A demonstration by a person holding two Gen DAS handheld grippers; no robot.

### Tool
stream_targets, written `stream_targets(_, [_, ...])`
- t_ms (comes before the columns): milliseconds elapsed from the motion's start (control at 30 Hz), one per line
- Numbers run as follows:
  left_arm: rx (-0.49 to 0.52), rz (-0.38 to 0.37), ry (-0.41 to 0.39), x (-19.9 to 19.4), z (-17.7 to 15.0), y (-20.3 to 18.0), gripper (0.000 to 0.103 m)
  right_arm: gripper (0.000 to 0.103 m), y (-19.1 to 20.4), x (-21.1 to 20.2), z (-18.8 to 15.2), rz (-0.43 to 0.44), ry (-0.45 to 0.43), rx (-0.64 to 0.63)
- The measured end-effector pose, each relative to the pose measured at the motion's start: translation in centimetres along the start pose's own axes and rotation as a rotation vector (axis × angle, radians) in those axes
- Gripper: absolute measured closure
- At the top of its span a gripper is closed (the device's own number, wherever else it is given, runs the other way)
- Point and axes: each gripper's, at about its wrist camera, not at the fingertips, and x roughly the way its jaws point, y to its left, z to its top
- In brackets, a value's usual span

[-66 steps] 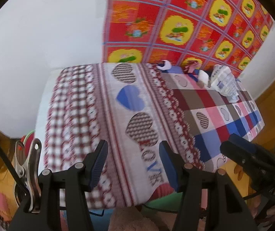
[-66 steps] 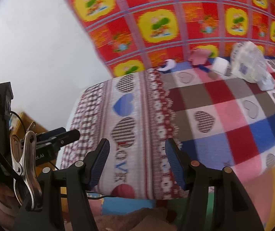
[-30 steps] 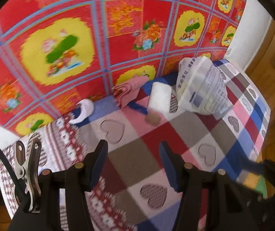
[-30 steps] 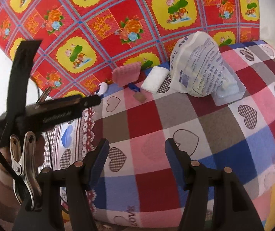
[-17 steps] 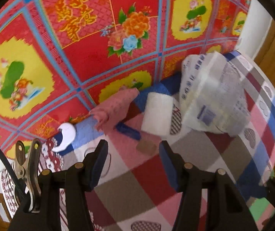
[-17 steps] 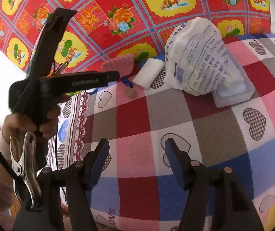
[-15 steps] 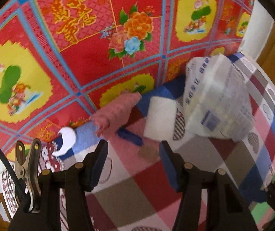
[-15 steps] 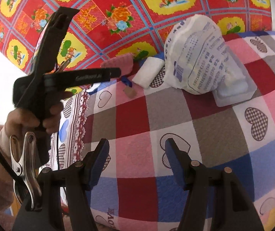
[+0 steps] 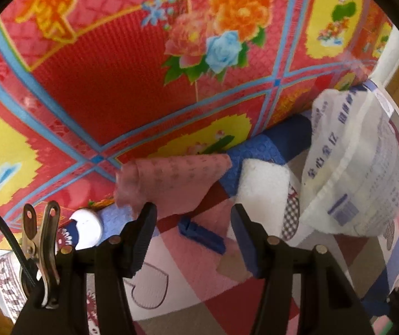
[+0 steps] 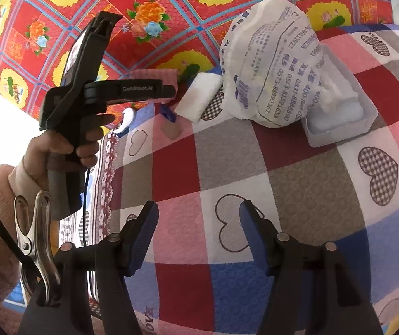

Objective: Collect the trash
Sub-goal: 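Lower the left gripper onto the pink printed paper and close it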

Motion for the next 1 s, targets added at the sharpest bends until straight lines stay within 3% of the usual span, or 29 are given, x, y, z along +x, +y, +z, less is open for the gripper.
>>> stream_targets(233, [-0.071, 0.014, -0.009, 1.7, 0.5, 0.8, 0.045, 0.041, -0.3, 0.4, 0.2, 0.001, 0.011, 0.004])
stream_targets(567, [-0.301, -0.018, -0.041, 3.4, 1.4, 2.7, 0.045, 0.041, -0.3, 1.3, 0.3, 0.003, 0.030, 0.000])
stream_targets(633, [-0.328, -0.038, -0.057, 3.1, 1.0, 3.1, 0.051, 0.041, -0.3, 1.4, 0.3, 0.003, 0.032, 0.001])
stream_targets(700, [-0.338, -0.052, -0.057, 2.9, 0.8, 3.1, 0.069, 0.041, -0.2, 1.5, 0.3, 0.003, 0.034, 0.000])
stream_targets(833, [-0.337, -0.080, -0.053, 2.8, 0.0, 3.3, 0.082, 0.041, 0.0, 1.6, 0.3, 0.004, 0.036, -0.007])
stream_targets(867, [-0.333, -0.084, -0.056, 2.6, -0.2, 3.3, 0.092, 0.041, 0.1, 1.6, 0.4, 0.003, 0.035, -0.010])
stream_targets(1000, [-0.308, -0.102, -0.088, 1.0, -1.9, 3.9, 0.096, 0.041, 0.4, 1.7, 0.5, 0.004, 0.032, -0.021])
